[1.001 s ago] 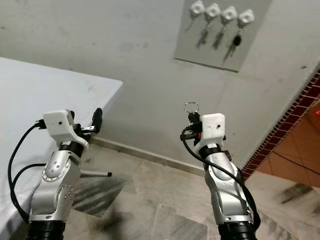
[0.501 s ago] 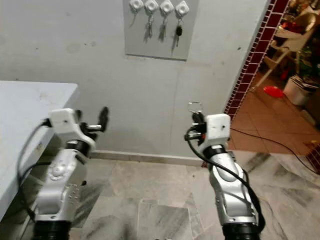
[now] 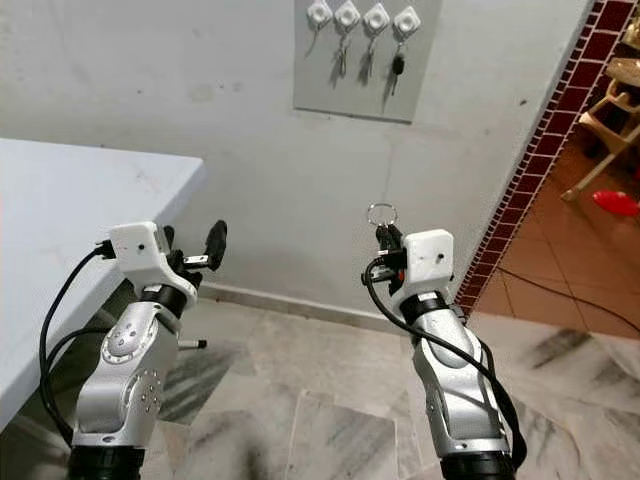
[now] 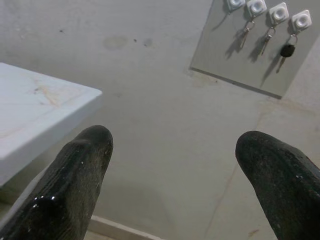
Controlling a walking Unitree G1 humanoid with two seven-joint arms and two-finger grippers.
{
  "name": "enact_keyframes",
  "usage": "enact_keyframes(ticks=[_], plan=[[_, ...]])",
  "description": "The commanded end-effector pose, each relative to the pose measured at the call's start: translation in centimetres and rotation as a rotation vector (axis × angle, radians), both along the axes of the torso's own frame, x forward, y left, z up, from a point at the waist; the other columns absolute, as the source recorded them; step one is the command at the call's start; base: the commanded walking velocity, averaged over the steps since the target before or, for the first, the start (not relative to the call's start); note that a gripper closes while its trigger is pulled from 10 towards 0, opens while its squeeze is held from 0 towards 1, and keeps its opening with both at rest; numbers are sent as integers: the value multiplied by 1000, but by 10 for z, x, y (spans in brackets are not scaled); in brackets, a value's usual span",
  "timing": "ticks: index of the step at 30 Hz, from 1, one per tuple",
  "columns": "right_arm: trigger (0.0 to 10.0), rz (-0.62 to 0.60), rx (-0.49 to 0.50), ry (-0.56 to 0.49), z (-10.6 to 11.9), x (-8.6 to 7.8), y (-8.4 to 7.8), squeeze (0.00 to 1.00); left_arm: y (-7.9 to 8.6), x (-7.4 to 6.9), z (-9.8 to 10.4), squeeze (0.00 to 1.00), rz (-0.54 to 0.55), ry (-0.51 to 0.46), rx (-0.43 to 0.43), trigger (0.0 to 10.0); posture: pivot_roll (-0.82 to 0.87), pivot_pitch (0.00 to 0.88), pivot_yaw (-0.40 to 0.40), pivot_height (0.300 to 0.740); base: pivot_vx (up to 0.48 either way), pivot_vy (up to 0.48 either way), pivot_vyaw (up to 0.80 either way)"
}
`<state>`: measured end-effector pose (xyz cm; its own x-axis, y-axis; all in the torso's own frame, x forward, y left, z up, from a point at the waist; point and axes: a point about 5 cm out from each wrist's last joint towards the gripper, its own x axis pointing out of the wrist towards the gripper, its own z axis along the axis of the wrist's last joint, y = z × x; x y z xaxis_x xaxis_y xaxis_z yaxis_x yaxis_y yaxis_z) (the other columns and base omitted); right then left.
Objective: Hang keys on a hook
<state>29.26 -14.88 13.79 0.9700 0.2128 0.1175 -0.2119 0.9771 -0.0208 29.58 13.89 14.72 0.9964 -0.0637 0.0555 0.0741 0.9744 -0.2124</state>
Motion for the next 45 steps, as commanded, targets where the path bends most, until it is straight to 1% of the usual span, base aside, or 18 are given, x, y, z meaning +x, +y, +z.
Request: enact_keyframes(ticks=[1,5,16,20,21,24,27,34,45], plan=[[10000,-2,-1,-18,4,-2,-3,0,-1,1,5,0,-8,-11,-3,10000,8,0,-58,740,0,0,0],[10000,-6,-1,-17,3,-2,-4,0,3,2,6,0,3,-19,-10,10000,8,0,-57,740,122,0,0],[10000,3,-4,-19,4,-4,-3,0,5,1,6,0,8,-12,-5,10000,9,0,-61,740,274,0,0],[10000,3,22,-67,14,-4,-4,0,7,1,7,0,10,-15,-2,10000,11,0,-64,740,292,0,0],[10000,1,41,-98,20,-4,-5,0,8,1,8,0,11,-18,-1,10000,11,0,-66,740,292,0,0],[10000,3,60,-123,26,-4,-6,0,9,2,11,0,11,-27,1,10000,11,0,-69,740,291,0,0],[10000,-3,55,-142,32,-3,-8,0,10,1,14,0,7,-41,5,10000,10,0,-70,740,290,0,0],[10000,-6,48,-141,32,-2,-10,0,14,3,21,0,21,-65,11,10000,11,0,-73,740,289,0,0],[10000,-5,50,-144,34,-1,-10,0,14,3,24,0,26,-75,11,10000,12,0,-76,740,289,0,0]])
